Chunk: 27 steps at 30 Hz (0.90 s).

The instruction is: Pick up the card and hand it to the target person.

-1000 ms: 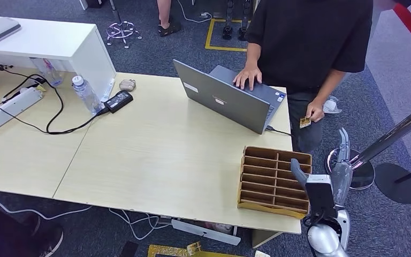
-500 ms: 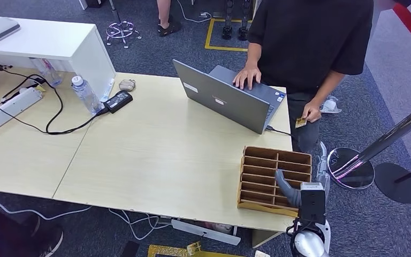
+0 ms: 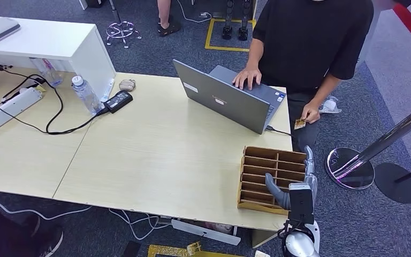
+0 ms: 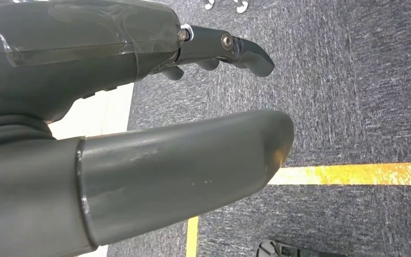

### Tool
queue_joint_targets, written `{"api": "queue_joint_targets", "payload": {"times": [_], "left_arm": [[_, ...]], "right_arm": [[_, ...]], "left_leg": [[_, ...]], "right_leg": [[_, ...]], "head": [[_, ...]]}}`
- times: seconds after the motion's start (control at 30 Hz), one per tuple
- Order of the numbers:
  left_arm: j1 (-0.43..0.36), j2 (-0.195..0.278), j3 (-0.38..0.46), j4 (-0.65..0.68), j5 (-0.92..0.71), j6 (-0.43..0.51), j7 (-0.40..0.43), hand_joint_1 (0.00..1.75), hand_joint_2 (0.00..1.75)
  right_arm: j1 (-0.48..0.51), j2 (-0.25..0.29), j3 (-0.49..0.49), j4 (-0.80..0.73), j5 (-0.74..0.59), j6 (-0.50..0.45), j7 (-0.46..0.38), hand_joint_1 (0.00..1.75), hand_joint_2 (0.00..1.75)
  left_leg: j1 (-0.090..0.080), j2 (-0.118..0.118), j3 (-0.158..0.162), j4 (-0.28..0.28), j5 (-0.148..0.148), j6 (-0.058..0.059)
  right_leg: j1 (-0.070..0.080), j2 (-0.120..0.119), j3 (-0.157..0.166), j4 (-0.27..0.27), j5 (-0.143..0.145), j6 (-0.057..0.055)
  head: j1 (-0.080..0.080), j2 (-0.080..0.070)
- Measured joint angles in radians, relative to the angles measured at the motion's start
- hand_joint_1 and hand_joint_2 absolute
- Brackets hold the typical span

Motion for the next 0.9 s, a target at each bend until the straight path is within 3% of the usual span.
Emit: {"api": "queue_joint_targets", "payload": {"times": [0.9], "left_arm": [[0.0,0.0,0.0,0.0,-0.006,0.0,0.026,0.0,0.0]], "right_arm": [[0.024,0.0,-0.002,0.02,0.066,-0.022,-0.019,0.0,1.75]], "left_leg": [[0.0,0.0,0.0,0.0,0.0,0.0]], "right_leg": [[0.0,0.0,0.0,0.0,0.0,0.0]], "head": [[0.0,0.0]]}}
